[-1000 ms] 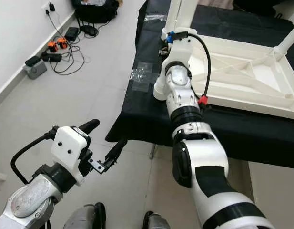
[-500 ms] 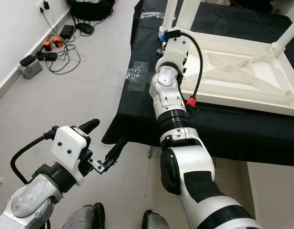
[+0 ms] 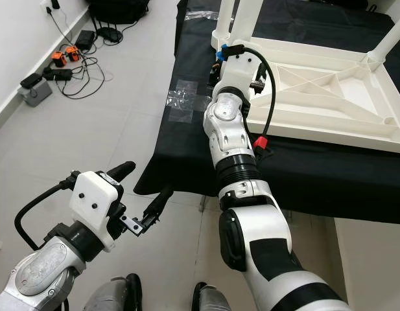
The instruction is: Building children table
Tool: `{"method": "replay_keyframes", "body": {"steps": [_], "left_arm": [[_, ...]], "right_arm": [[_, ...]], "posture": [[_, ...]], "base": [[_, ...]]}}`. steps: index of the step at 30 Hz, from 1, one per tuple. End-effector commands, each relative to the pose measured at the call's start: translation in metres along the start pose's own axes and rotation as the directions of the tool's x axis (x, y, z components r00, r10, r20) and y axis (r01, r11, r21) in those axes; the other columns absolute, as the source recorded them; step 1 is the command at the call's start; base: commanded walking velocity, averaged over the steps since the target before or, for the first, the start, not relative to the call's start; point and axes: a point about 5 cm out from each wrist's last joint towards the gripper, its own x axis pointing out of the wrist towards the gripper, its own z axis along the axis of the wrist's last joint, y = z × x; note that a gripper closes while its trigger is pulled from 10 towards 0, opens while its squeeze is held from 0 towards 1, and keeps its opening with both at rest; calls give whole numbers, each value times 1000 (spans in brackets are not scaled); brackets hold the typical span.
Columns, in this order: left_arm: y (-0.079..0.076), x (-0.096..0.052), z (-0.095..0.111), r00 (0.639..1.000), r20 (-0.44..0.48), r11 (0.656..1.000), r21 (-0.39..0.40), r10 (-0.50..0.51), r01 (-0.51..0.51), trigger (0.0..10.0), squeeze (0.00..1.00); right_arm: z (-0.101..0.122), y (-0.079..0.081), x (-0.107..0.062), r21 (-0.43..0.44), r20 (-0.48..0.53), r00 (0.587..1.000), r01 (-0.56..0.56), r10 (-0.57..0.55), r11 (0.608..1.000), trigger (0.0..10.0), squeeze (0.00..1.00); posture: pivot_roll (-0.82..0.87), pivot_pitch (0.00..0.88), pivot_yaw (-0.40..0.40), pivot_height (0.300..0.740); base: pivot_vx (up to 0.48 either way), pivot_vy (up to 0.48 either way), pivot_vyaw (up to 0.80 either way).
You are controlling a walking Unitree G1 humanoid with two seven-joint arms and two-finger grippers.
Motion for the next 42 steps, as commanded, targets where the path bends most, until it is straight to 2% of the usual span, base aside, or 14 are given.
{"method": "replay_keyframes", "body": {"steps": [1, 7, 16, 18, 20, 27, 31, 32, 34, 35, 37, 38, 40, 42], "left_arm": [[-2, 0, -3, 1000, -10, 1000, -3, -4, 4, 10000, 0], [-3, 0, -3, 1000, -7, 1000, -2, -4, 4, 10000, 0], [-3, -1, -3, 1000, -5, 1000, 0, -5, 5, 10000, 0], [-2, -1, -3, 1000, -5, 1000, 0, -5, 5, 10000, 0], [-2, -1, -3, 1000, -5, 1000, 3, -3, 3, 10000, 0], [-1, -1, -3, 1000, -4, 1000, 5, 0, 0, 10000, 0], [-1, -1, -3, 1000, -4, 1000, 5, 2, -2, 10000, 0], [-1, -1, -3, 1000, -4, 1000, 5, 2, -2, 10000, 0], [0, -1, -3, 1000, -4, 1000, 6, 4, -4, 10000, 0], [0, -1, -3, 1000, -4, 1000, 6, 4, -4, 10000, 0], [0, -1, -2, 1000, -1, 1000, 6, 4, -4, 10000, 0], [0, -1, -2, 1000, -1, 1000, 6, 4, -4, 10000, 0], [0, -1, -2, 1000, 0, 1000, 6, 3, -3, 10000, 0], [0, 0, -1, 1000, 1, 1000, 6, 2, -2, 10000, 0]], "right_arm": [[4, -5, 1, 29, 26, 1000, -4, 3, 1000, 10000, 0], [23, -17, 9, 36, 83, 994, -80, 77, 996, 10000, 0], [27, -16, 11, 50, 83, 977, -200, 195, 979, 10000, 0], [28, -16, 13, 60, 76, 968, -245, 241, 968, 10000, 0], [28, -19, 18, 87, 46, 931, -364, 362, 927, 10000, 0], [30, -27, 25, 86, 33, 887, -462, 461, 883, 10000, 0], [32, -31, 28, 96, 22, 823, -567, 567, 818, 10000, 0], [32, -31, 28, 96, 22, 823, -567, 567, 818, 10000, 0], [29, -27, 25, 109, -4, 753, -654, 658, 749, 10000, 0], [29, -27, 25, 109, -4, 753, -654, 658, 749, 10000, 0], [21, -22, 21, 108, -44, 668, -736, 743, 668, 10000, 0], [21, -22, 21, 108, -44, 668, -736, 743, 668, 10000, 0], [14, -19, 18, 110, -68, 616, -778, 785, 619, 10000, 0], [11, -17, 17, 115, -78, 604, -785, 793, 609, 10000, 0]], "posture": [[104, 227, -82, 740], [103, 212, -81, 740], [105, 210, -80, 740], [105, 210, -80, 740], [108, 208, -80, 740], [108, 208, -80, 740], [106, 218, -83, 740], [106, 218, -83, 740], [106, 218, -83, 740], [106, 218, -83, 740], [107, 222, -83, 740], [107, 222, -83, 740], [107, 226, -83, 740], [107, 226, -83, 740]], "base": [[0, 0, 0], [0, 0, 0], [0, 0, 0], [0, 0, 0], [0, 0, 0], [0, 0, 0], [0, 0, 0], [0, 0, 0], [0, 0, 0], [0, 0, 0], [0, 0, 0], [0, 0, 0], [0, 0, 0], [0, 0, 0]]}}
